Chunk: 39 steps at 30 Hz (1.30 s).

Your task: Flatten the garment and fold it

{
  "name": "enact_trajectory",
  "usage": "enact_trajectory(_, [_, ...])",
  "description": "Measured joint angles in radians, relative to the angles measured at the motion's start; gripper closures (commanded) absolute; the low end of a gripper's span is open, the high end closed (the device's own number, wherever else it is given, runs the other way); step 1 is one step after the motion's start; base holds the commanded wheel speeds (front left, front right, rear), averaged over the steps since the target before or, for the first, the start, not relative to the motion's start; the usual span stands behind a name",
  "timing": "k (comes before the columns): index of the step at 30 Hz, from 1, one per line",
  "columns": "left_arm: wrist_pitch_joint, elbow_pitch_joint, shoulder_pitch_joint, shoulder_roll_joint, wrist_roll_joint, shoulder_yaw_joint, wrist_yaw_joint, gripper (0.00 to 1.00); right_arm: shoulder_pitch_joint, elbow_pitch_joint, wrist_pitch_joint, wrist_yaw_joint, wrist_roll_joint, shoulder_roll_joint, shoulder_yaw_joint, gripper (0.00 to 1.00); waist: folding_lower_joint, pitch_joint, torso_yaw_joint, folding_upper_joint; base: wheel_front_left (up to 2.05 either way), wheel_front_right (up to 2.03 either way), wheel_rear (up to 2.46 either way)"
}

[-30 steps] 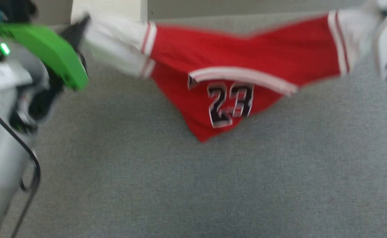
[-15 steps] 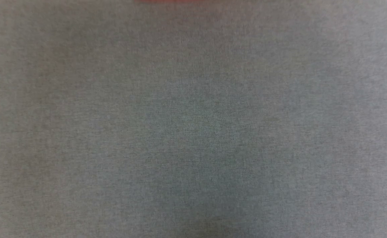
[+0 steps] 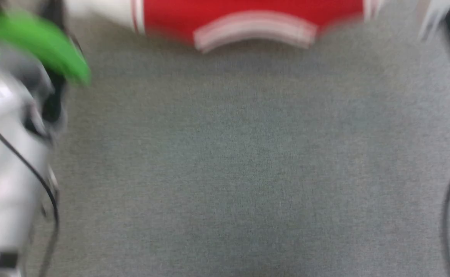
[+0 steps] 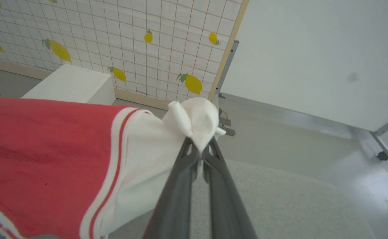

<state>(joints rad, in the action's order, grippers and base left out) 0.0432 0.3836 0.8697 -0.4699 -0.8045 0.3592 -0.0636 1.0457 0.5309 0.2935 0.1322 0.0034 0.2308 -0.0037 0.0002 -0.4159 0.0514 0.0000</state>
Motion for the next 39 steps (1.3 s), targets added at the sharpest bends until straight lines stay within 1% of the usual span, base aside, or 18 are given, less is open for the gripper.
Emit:
enact_trajectory(3, [0.026, -0.040, -0.168, 0.001, -0.037, 0.016, -0.012, 1.00, -0.161, -0.011, 0.036, 0.000, 0.076, -0.002, -0.007, 1.00, -0.0002, 0.048, -0.006, 0.0000, 0.00, 0.00, 0.00])
enact_trajectory(4, [0.036, -0.063, -0.249, 0.001, -0.049, 0.023, -0.022, 1.00, -0.242, -0.028, 0.058, 0.000, 0.110, -0.004, -0.012, 1.00, -0.0002, 0.071, -0.009, 0.0000, 0.00, 0.00, 0.00])
enact_trajectory(7, [0.077, -0.129, -0.434, 0.002, -0.105, 0.035, -0.046, 1.00, -0.428, -0.089, 0.117, 0.000, 0.165, -0.008, -0.032, 1.00, -0.0003, 0.125, -0.016, 0.0000, 0.00, 0.00, 0.00])
enact_trajectory(10, [0.098, -0.206, -0.592, 0.002, -0.137, 0.045, -0.090, 1.00, -0.596, -0.175, 0.170, 0.000, 0.190, -0.011, -0.075, 1.00, -0.0003, 0.176, -0.022, 0.0000, 0.00, 0.00, 0.00])
enact_trajectory(13, [0.113, -0.286, -0.725, 0.001, -0.168, 0.048, -0.137, 1.00, -0.748, -0.276, 0.217, 0.000, 0.199, -0.032, -0.126, 1.00, -0.0003, 0.223, -0.028, 0.0000, 0.00, 0.00, 0.00])
enact_trajectory(18, [0.142, -0.377, -0.885, -0.005, -0.198, 0.054, -0.201, 1.00, -0.960, -0.446, 0.304, 0.000, 0.192, -0.097, -0.212, 1.00, -0.0003, 0.281, -0.037, 0.0000, 0.00, 0.00, 0.00])
enact_trajectory(21, [0.158, -0.419, -0.958, -0.019, -0.217, 0.052, -0.236, 1.00, -1.048, -0.516, 0.347, 0.000, 0.175, -0.131, -0.254, 1.00, -0.0003, 0.302, -0.040, 0.0000, 0.00, 0.00, 0.00])
enact_trajectory(25, [0.185, -0.444, -1.034, -0.040, -0.228, 0.056, -0.272, 1.00, -1.133, -0.549, 0.396, 0.000, 0.156, -0.164, -0.296, 1.00, -0.0003, 0.316, -0.039, 0.0000, 0.00, 0.00, 0.00])
enact_trajectory(27, [0.186, -0.451, -1.056, -0.046, -0.229, 0.056, -0.286, 1.00, -1.159, -0.544, 0.399, 0.000, 0.144, -0.173, -0.313, 1.00, -0.0003, 0.316, -0.038, 0.0000, 0.00, 0.00, 0.00])
enact_trajectory(30, [0.188, -0.458, -1.064, -0.046, -0.230, 0.059, -0.287, 1.00, -1.170, -0.506, 0.389, 0.000, 0.148, -0.177, -0.315, 1.00, -0.0003, 0.312, -0.039, 0.0000, 0.00, 0.00, 0.00])
enact_trajectory(33, [0.184, -0.458, -1.063, -0.043, -0.230, 0.065, -0.286, 1.00, -1.169, -0.442, 0.343, 0.000, 0.163, -0.179, -0.306, 1.00, -0.0003, 0.308, -0.042, 0.0000, 0.00, 0.00, 0.00])
enact_trajectory(34, [0.181, -0.459, -1.063, -0.039, -0.230, 0.068, -0.283, 1.00, -1.168, -0.425, 0.323, 0.000, 0.174, -0.178, -0.306, 0.87, -0.0003, 0.307, -0.045, 0.0000, 0.00, 0.00, 0.00])
enact_trajectory(35, [0.174, -0.458, -1.062, -0.033, -0.228, 0.072, -0.280, 1.00, -1.167, -0.412, 0.303, 0.000, 0.181, -0.177, -0.303, 0.52, -0.0003, 0.305, -0.049, 0.0000, 0.00, 0.00, 0.00])
enact_trajectory(36, [0.170, -0.458, -1.061, -0.028, -0.226, 0.075, -0.278, 1.00, -1.167, -0.407, 0.287, 0.000, 0.182, -0.176, -0.300, 0.00, -0.0003, 0.304, -0.051, 0.0000, 0.00, 0.00, 0.00])
enact_trajectory(39, [0.159, -0.458, -1.057, -0.022, -0.218, 0.081, -0.270, 1.00, -1.146, -0.403, 0.225, 0.000, 0.184, -0.176, -0.293, 0.00, -0.0003, 0.300, -0.062, 0.0000, 0.00, 0.00, 0.00])
